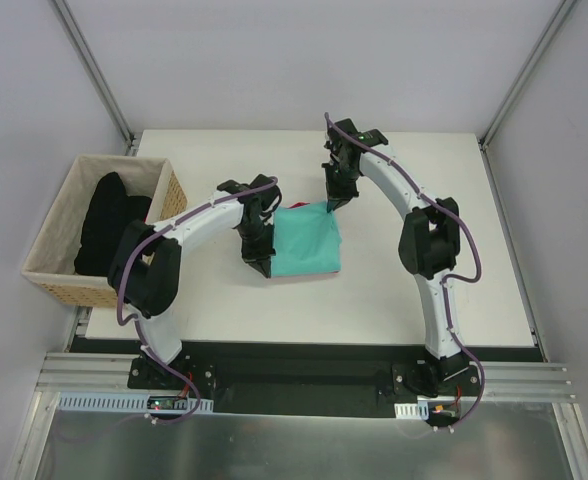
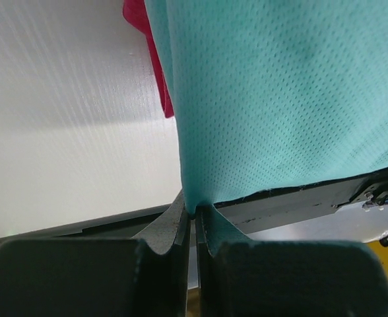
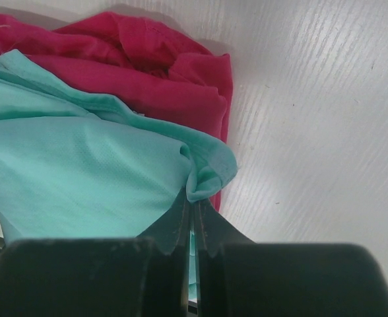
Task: Fold and stack the t-shirts
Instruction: Put the neatly folded tshirt into the corner of the board with both arms
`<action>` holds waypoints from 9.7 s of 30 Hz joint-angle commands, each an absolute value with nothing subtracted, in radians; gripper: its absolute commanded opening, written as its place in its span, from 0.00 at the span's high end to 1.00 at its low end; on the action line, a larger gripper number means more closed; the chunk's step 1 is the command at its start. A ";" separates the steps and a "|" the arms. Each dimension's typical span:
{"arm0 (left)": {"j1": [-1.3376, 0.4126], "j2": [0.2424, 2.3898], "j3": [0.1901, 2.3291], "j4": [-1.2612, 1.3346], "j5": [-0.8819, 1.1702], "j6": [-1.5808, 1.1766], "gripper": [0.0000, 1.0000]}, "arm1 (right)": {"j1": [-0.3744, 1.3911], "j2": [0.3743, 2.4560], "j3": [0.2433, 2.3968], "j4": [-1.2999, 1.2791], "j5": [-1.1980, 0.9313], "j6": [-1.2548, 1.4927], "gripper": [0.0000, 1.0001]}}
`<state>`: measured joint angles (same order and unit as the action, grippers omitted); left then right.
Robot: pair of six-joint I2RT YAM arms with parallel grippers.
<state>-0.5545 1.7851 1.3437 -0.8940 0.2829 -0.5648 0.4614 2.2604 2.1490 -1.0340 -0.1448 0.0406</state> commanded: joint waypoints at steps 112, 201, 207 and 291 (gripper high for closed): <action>-0.442 1.568 1.687 -1.005 0.083 -0.591 1.00 | 0.770 2.114 2.055 -0.882 -0.184 0.046 0.99; -0.221 1.439 1.529 -1.037 0.074 -0.554 1.00 | 0.701 2.474 2.131 -0.890 -0.216 0.038 0.99; -0.221 1.465 1.539 -1.025 0.087 -0.551 1.00 | 0.672 2.444 2.054 -0.888 -0.189 0.049 0.99; -0.221 1.595 1.614 -0.992 0.210 -0.531 1.00 | 0.347 2.086 1.625 -0.985 0.291 0.130 0.99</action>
<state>-0.2337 1.6131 1.6127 -0.9989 0.1848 -0.5377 0.3958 2.1422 1.6421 -0.8989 0.1341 0.1661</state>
